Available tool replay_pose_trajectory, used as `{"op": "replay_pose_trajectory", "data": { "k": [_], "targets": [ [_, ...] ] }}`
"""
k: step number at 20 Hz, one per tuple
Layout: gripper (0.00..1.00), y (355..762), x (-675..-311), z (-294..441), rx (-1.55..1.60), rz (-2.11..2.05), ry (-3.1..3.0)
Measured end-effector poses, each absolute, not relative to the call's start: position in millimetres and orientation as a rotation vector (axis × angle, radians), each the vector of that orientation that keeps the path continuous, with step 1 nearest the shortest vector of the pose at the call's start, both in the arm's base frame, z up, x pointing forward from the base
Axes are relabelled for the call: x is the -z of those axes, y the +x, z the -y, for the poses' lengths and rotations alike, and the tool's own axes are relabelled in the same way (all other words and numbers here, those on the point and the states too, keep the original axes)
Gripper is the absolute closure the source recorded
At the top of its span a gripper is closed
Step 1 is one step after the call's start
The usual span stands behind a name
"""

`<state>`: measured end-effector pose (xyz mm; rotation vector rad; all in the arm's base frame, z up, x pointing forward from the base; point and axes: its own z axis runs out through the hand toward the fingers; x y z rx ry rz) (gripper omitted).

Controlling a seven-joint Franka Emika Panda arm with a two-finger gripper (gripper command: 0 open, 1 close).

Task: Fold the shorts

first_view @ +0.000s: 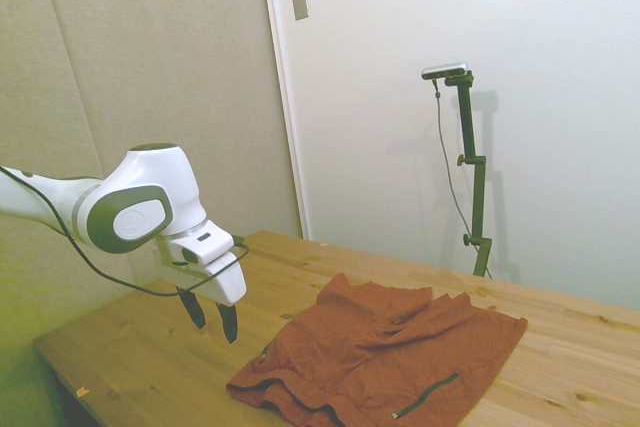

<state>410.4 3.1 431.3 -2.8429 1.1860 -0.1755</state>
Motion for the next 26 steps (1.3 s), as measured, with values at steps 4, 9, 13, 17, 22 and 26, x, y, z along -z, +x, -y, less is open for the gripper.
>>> {"op": "replay_pose_trajectory", "data": {
  "k": [4,9,13,17,22,26],
  "targets": [
    [0.00,412.9,-432.4,-6.9,0.305,-1.130,-2.970],
    [0.00,405.5,-426.0,-18.4,0.538,-0.990,-3.204],
    [0.00,378.7,-387.3,-42.5,0.727,-0.846,-3.374],
    [0.00,365.2,-369.2,-58.3,0.967,-0.735,-3.481],
    [0.00,365.0,-342.4,-67.9,0.998,-0.679,-3.528],
    [0.00,363.3,-321.7,-75.3,0.977,-0.641,-3.567]
  ]
}}
